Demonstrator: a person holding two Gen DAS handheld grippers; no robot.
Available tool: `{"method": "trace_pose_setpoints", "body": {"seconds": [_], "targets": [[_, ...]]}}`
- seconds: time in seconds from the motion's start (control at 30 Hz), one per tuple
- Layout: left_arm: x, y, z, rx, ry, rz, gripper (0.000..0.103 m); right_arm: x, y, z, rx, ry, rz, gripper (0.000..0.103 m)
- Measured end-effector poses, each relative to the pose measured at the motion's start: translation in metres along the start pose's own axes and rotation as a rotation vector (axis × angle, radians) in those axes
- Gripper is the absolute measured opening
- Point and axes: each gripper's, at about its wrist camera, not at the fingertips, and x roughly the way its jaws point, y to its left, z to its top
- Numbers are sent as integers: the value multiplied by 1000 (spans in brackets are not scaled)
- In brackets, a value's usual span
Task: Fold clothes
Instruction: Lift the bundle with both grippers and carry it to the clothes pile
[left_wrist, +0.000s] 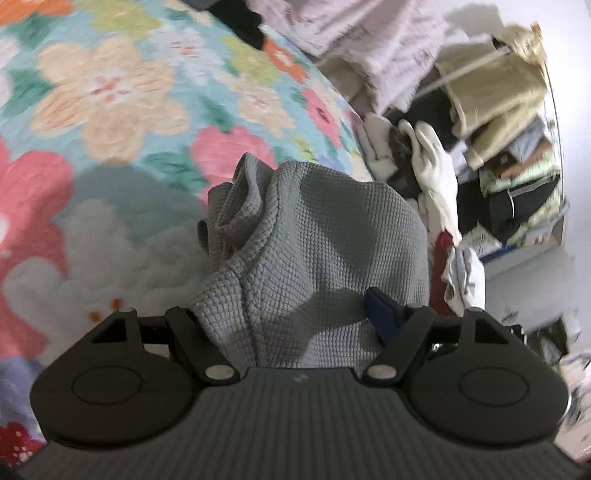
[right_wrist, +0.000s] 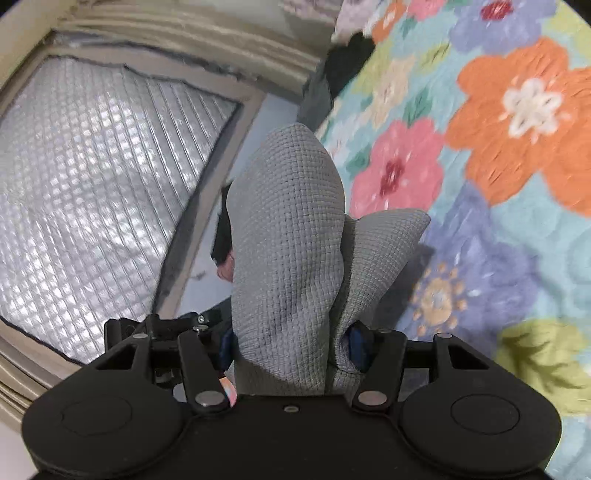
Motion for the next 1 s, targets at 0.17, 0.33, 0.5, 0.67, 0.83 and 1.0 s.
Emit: {"method": "trace_pose_setpoints", "body": {"seconds": [0.17,0.33,0.5,0.67,0.83,1.0], "targets": [[3,-54,5,81,-9,-5,76,-52,10,10,-13,-103,36,63],[16,-126,2,237,-16,-49,76,-104,20,19,-26,-206,72,63],[51,-183,-23,350,-10,-158,76,-174,24,21,-75,-316,51,63],[112,-224,-56,344,62,-276,75,-258,3,17,-42,-426,-32,63],[178,-261,-84,323,142,-374,75,-331,-8,20,-63,-519,-160,63],[229,-300,-121,426,124,-426,74,-389,-21,39,-99,-562,-273,62]]}}
